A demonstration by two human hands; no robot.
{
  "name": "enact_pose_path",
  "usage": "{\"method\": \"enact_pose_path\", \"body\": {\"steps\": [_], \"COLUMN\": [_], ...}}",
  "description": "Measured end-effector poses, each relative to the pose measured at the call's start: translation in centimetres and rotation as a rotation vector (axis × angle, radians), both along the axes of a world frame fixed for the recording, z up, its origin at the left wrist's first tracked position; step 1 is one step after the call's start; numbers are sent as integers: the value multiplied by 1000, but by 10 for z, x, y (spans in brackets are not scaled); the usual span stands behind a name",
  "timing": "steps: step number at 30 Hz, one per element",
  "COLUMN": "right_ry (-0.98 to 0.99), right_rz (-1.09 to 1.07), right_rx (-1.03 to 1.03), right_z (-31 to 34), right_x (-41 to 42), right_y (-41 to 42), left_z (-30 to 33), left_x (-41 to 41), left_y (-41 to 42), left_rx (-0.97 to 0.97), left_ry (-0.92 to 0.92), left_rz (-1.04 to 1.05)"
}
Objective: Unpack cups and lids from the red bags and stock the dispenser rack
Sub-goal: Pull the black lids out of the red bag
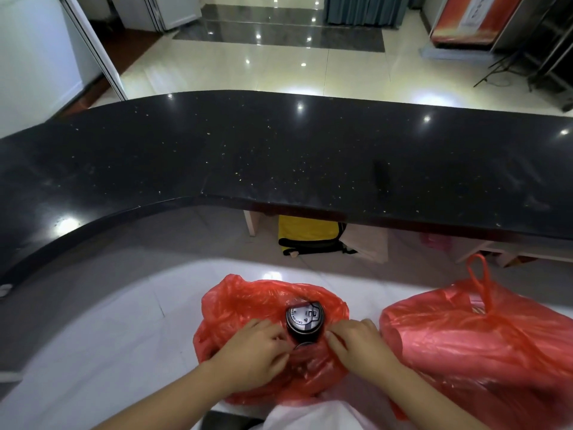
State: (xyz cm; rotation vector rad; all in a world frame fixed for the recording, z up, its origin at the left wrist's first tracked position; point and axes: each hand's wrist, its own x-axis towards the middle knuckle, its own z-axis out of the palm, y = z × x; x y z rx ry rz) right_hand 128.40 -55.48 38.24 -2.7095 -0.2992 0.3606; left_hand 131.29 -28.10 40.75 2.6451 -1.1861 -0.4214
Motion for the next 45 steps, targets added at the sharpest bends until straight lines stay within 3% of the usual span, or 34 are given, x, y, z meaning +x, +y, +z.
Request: {"method": "enact_pose_path", "body": {"steps": [6, 8, 13, 15, 18, 24, 32, 35, 40, 42, 45], "right_ry": [191, 214, -207, -247, -8, 360, 464, 420, -62, -36, 117], "right_rz": [-85, -91, -142, -123, -44, -68, -12, -138, -257, -261, -297], "right_rx": [-43, -54, 51, 86, 15, -38, -25, 98, 105, 166, 199], "right_z": [-29, -29, -17, -12, -12, -29, -43, -36, -21, -21, -21], "right_x": [-10, -8, 4, 17, 38, 52, 50, 55, 48, 42, 37], "right_y": [3, 4, 6, 9, 9, 4, 4, 5, 10, 14, 23], "left_z": [-34, -40, -34, -29, -27, -38, -51, -46, -26, -22, -20], "left_x": [-27, -29, -3, 16, 43, 71, 76, 76, 64, 52, 41], "left_y": [19, 19, 4, -6, -21, -23, -10, -12, -15, -19, -37], "left_rx": [-1, -63, -218, -108, 104, 402, 609, 534, 111, -5, -96], "left_ry": [135, 64, -150, -104, 62, 139, 176, 211, 113, 183, 350], "left_rz": [111, 137, 168, 152, 139, 53, 28, 81, 207, 258, 545]}}
